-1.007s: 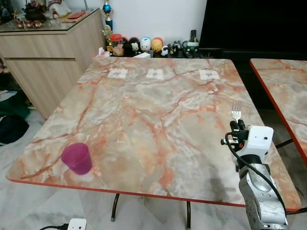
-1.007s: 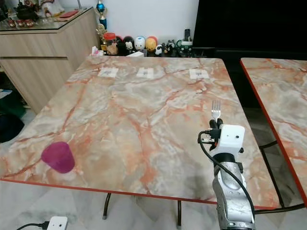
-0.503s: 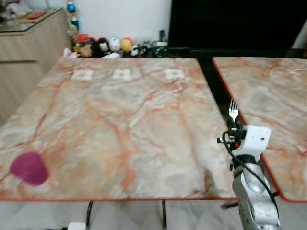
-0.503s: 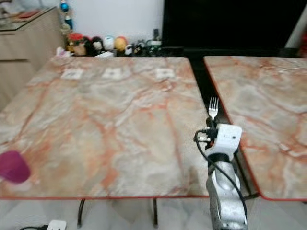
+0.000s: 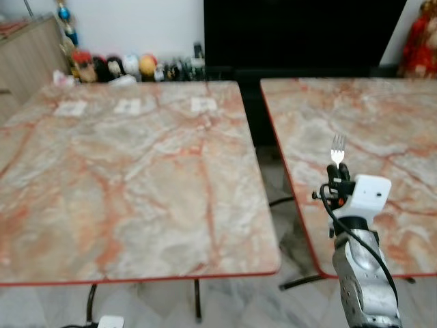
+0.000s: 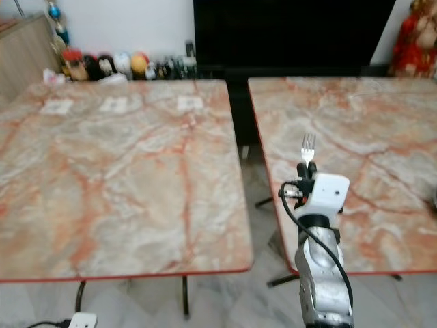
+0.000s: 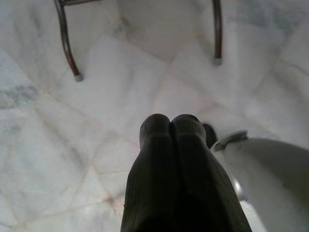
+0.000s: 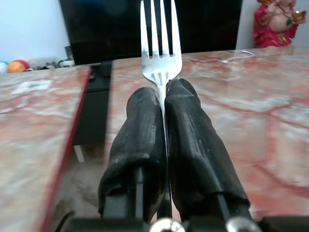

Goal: Setting the table

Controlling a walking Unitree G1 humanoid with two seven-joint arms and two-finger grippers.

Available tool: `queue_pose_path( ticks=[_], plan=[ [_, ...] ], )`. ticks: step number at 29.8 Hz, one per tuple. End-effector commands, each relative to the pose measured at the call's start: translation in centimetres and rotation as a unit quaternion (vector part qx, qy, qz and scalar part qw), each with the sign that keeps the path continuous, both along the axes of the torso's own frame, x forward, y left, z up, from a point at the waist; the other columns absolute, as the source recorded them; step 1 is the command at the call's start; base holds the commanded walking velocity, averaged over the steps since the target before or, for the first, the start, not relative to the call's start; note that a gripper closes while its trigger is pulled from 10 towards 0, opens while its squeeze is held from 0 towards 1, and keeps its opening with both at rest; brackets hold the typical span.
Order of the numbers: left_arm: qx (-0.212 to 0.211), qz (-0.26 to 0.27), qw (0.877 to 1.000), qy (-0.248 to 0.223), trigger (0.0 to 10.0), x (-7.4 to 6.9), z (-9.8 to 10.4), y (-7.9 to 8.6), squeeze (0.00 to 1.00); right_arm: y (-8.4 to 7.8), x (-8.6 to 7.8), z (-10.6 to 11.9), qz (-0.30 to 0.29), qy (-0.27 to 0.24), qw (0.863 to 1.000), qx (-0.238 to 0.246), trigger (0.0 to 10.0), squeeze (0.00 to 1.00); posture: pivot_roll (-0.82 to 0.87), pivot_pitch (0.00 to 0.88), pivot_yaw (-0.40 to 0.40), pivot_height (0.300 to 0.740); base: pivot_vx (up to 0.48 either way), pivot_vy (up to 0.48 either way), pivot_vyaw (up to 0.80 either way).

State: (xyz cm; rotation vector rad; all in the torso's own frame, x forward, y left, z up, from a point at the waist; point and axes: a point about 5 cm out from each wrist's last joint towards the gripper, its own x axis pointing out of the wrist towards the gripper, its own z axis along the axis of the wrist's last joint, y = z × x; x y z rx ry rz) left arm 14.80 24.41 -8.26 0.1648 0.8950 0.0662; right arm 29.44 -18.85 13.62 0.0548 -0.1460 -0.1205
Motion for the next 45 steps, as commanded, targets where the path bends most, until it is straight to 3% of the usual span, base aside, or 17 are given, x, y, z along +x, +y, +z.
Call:
queue_pose_path(
  ticks=[1, 27, 45],
  plan=[
    [-0.003, -0.004, 1.0, 0.007, 10.0, -0.1, -0.2, -0.4, 0.0, -0.3, -0.1, 0.1, -0.004, -0.003, 1.0, -0.005, 10.0, 0.0, -0.04, 0.0, 0.031, 0.74, 0.244, -0.409, 0.0],
    [-0.005, 0.007, 1.0, -0.001, 10.0, 0.1, 0.0, -0.3, 0.0, -1.0, 0.0, 1.1, -0.021, -0.023, 1.0, -0.005, 10.0, 0.0, -0.04, 0.0, 0.022, 0.74, 0.257, -0.399, 0.0],
    [-0.008, 0.026, 0.999, 0.02, 10.0, -1.2, -0.5, 0.1, 0.0, -0.8, 0.1, 1.4, -0.016, -0.031, 0.999, -0.009, 10.0, 0.0, -0.04, 0.0, 0.011, 0.74, 0.0, 0.0, -0.07]
  ],
)
